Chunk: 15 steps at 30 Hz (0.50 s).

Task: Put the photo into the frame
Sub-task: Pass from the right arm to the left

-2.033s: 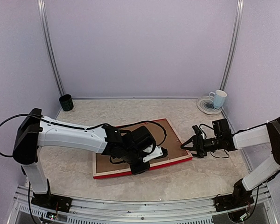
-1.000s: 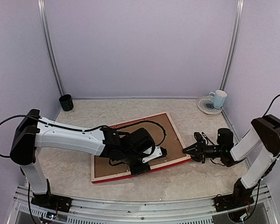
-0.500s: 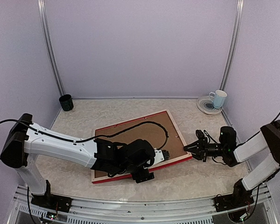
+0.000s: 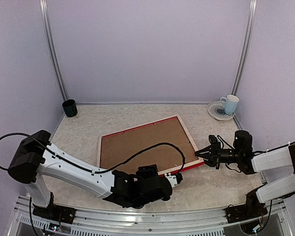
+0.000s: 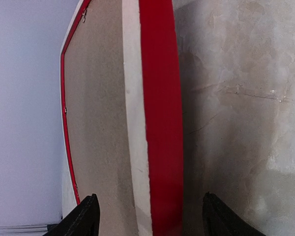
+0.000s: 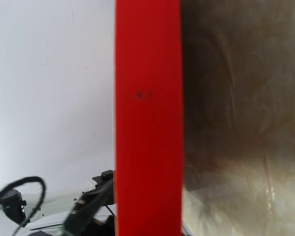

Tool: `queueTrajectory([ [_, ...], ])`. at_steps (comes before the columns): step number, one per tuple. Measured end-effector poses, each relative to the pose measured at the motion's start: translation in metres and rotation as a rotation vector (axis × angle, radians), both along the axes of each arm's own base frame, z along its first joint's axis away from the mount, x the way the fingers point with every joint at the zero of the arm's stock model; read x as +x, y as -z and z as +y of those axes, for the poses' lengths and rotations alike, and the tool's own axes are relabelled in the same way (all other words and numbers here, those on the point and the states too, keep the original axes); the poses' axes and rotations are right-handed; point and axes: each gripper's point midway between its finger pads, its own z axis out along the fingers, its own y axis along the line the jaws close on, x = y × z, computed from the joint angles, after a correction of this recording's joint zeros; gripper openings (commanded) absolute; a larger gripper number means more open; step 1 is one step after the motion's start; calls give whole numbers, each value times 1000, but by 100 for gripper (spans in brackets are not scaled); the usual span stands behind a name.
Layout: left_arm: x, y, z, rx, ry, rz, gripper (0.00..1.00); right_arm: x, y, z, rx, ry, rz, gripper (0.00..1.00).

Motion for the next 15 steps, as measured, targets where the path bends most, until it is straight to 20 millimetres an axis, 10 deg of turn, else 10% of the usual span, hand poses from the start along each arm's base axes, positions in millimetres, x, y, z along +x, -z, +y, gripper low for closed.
queueTrajectory([
  [15,11,18,14,79,-47,-120,54,-2,-5,-1,1,16,28,8],
])
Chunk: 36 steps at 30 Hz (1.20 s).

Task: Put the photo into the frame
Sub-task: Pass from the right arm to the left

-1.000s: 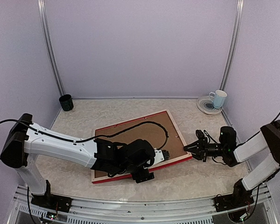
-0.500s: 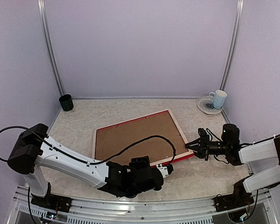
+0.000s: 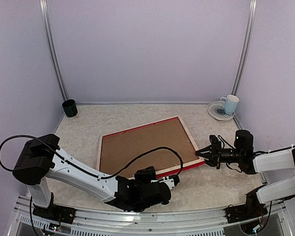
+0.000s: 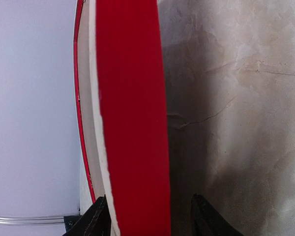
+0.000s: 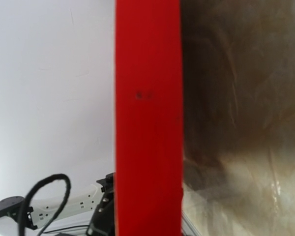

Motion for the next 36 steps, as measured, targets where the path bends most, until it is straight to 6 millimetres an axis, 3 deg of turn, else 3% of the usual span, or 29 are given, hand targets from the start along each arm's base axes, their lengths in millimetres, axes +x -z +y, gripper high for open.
queueTrajectory([
  [5,2,4,5,17,-10,-27,44,-1,-3,1,6,1,4,8],
  [20,11,-9,8,1,-43,-118,3,-1,-5,0,13,15,30,11],
  [23,11,-10,8,2,-42,-123,0,-1,-5,0,13,15,30,29],
  [27,11,-10,8,13,-34,-129,0,-1,-9,0,12,12,11,62],
  [30,14,-11,9,17,-36,-133,0,1,-19,2,4,1,-39,73],
  [36,23,-33,10,-32,-42,-123,0,9,-49,4,-28,-15,-165,83],
])
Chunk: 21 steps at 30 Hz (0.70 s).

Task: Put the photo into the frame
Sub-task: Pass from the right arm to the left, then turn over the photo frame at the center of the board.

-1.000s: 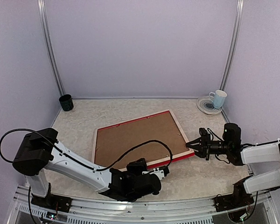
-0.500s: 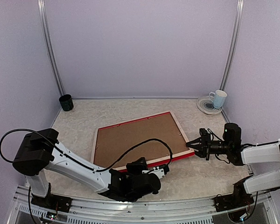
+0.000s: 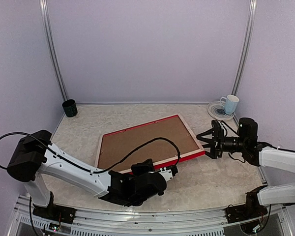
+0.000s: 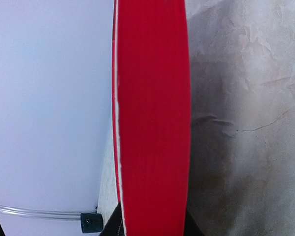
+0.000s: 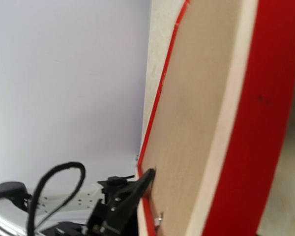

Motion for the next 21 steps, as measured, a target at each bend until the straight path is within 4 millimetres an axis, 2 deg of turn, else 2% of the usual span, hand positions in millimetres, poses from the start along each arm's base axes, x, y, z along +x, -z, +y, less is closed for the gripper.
queueTrajectory([
  [4,5,-18,2,-40,1,0,0,7,-22,0,-34,2,-98,89],
  [7,7,-29,3,-60,1,-2,0,10,-27,-2,-71,12,-136,99],
  [12,12,-43,6,-89,-3,-6,0,15,-32,-10,-136,45,-177,99],
  [16,16,-52,7,-103,-1,-8,0,25,-46,-25,-196,111,-237,99],
  [19,20,-67,6,-127,-4,-14,0,31,-55,-33,-238,153,-284,99],
  [21,25,-81,4,-154,-14,-19,0,33,-54,-37,-262,174,-294,99],
])
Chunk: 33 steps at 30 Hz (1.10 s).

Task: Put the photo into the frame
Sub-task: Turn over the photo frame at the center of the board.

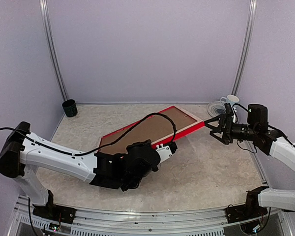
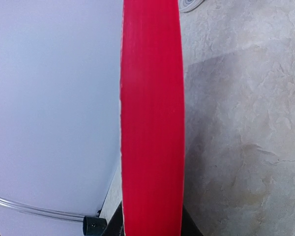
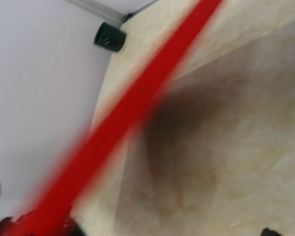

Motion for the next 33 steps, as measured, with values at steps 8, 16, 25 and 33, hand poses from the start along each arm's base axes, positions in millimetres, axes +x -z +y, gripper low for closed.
queueTrajectory([
  [8,25,-68,-8,-201,-55,16,0,1,14,-6,-37,27,23,99],
  [16,38,-110,-3,-369,-110,56,0,0,23,-8,-51,36,41,99],
  [25,59,-137,22,-510,-195,99,0,-4,37,-9,-58,37,72,99],
  [33,81,-166,61,-682,-274,129,0,-5,41,-9,-54,39,84,99],
])
